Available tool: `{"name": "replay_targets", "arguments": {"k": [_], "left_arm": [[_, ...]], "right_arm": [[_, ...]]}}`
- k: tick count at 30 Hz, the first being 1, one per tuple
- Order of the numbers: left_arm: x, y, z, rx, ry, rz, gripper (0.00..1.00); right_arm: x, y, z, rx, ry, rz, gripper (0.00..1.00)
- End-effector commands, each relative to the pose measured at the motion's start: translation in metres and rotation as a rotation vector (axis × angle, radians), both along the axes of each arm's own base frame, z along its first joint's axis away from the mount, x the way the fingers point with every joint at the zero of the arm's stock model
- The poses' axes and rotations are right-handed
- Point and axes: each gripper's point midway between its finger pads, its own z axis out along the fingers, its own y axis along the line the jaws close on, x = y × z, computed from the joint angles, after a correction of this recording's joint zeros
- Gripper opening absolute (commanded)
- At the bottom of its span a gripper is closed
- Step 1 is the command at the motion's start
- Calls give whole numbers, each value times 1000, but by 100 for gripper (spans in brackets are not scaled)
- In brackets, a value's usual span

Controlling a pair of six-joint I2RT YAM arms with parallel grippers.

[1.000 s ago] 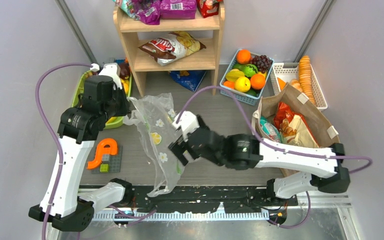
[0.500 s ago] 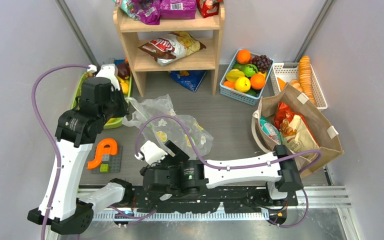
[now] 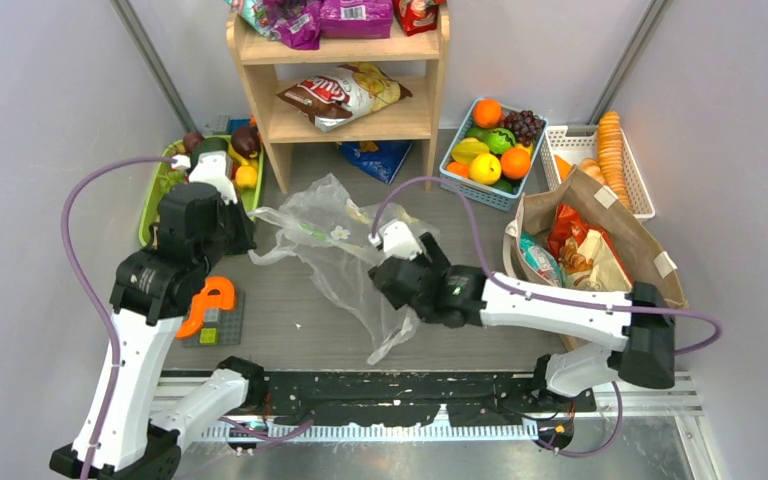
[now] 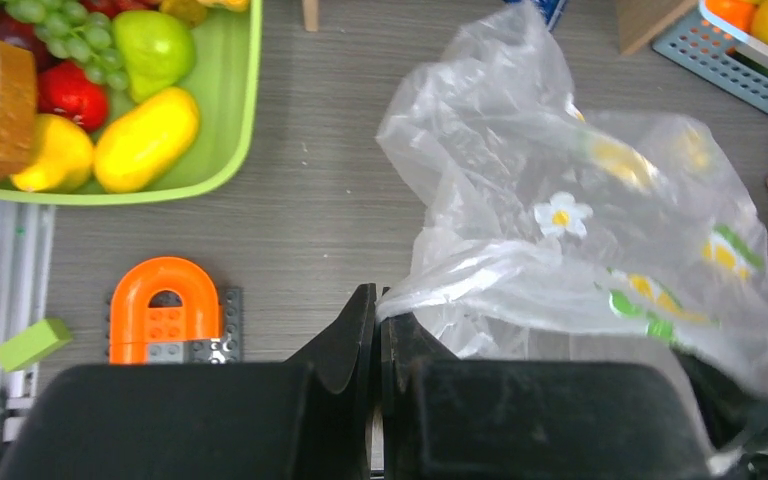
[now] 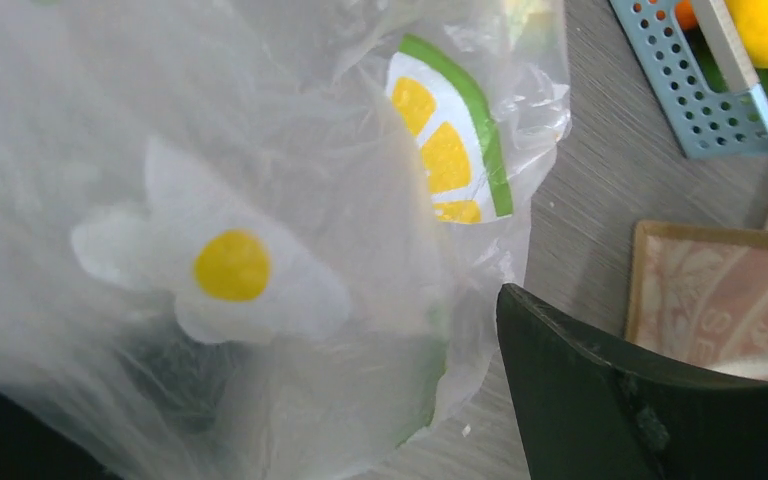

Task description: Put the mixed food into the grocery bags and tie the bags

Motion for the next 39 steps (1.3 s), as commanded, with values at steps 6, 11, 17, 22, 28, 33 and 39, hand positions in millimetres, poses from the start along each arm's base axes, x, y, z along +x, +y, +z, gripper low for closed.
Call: {"name": "replay_targets", "arguments": {"k": [6, 11, 17, 22, 28, 33, 39], "left_arm": [[-16, -36, 2, -193, -143, -172, 0], [-28, -59, 3, -278, -151, -288, 0], [-19, -60, -10, -281, -137, -266, 0], [-13, -50, -12, -256, -108, -196, 0], [-11, -53, -13, -292, -138, -193, 0], [-1, -44, -27, -260, -98, -116, 0], [5, -23, -36, -204, -79, 6, 0]], "right_arm": [[69, 55, 36, 273, 9, 209, 98], [95, 77, 47, 277, 20, 267, 98], [130, 92, 57, 403, 97, 282, 97], [143, 96, 68, 423, 82, 281, 96], [134, 82, 95, 528, 98, 334, 96], [119, 66, 125, 733, 135, 395, 95], [109, 38, 123, 785, 171, 414, 96]]}}
